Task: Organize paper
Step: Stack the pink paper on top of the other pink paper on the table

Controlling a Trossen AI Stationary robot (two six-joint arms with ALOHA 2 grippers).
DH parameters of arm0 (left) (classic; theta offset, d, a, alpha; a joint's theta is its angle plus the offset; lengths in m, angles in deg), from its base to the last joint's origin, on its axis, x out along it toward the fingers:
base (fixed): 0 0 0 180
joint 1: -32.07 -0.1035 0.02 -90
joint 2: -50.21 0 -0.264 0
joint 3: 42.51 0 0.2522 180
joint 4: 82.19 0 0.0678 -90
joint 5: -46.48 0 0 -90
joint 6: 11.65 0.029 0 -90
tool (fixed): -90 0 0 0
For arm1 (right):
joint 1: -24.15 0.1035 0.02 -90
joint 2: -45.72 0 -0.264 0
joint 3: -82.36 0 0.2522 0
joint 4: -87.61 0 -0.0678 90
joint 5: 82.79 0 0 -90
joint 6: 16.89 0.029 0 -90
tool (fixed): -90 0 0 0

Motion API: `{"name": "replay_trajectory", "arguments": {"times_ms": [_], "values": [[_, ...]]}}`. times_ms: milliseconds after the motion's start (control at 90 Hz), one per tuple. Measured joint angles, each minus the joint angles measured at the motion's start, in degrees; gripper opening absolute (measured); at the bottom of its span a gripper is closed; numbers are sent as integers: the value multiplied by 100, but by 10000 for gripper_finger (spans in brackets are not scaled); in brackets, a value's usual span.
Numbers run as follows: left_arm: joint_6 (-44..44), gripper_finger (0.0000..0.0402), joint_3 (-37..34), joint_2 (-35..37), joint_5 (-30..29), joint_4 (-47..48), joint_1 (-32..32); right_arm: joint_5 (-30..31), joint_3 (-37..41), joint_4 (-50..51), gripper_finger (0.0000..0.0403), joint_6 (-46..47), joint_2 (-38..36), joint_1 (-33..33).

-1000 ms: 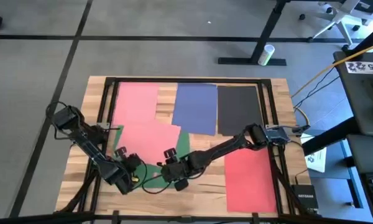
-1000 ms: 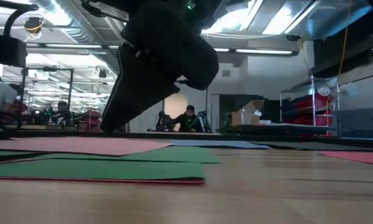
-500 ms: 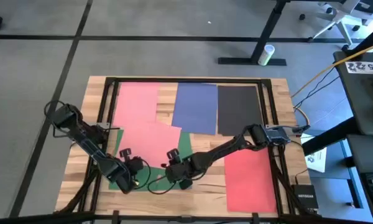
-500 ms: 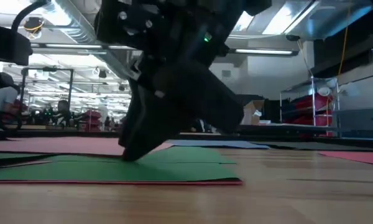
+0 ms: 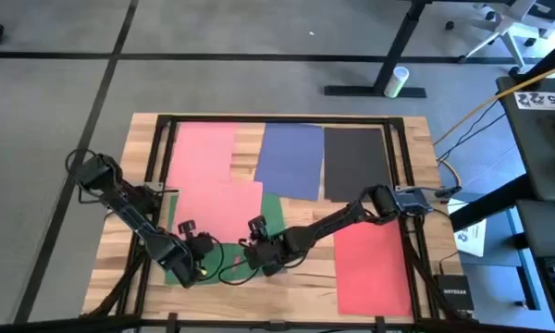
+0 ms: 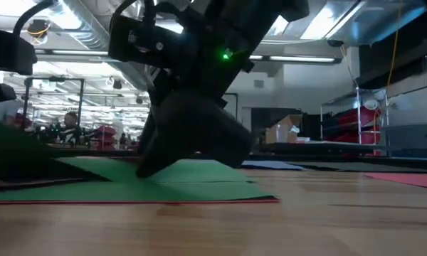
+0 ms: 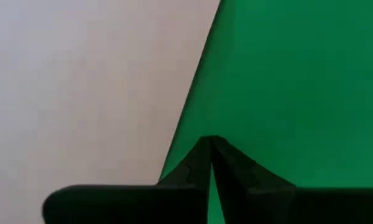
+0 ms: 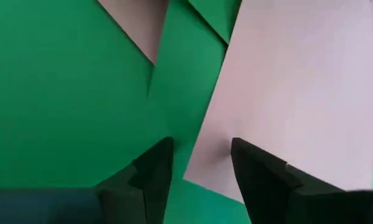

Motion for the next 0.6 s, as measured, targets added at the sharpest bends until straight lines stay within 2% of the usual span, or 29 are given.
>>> {"name": "replay_trajectory", "arguments": {"times_ms": [167, 344, 600], "values": [[-13, 0, -4, -4, 13, -9, -2, 7, 0, -2, 154, 1, 0, 2], [-43, 0, -7, -4, 21, -13, -2, 391, -81, 24, 154, -32, 0, 4], [-56, 0, -11, -4, 21, -21, 48, 254, -92, 34, 154, -110, 0, -76]]}}
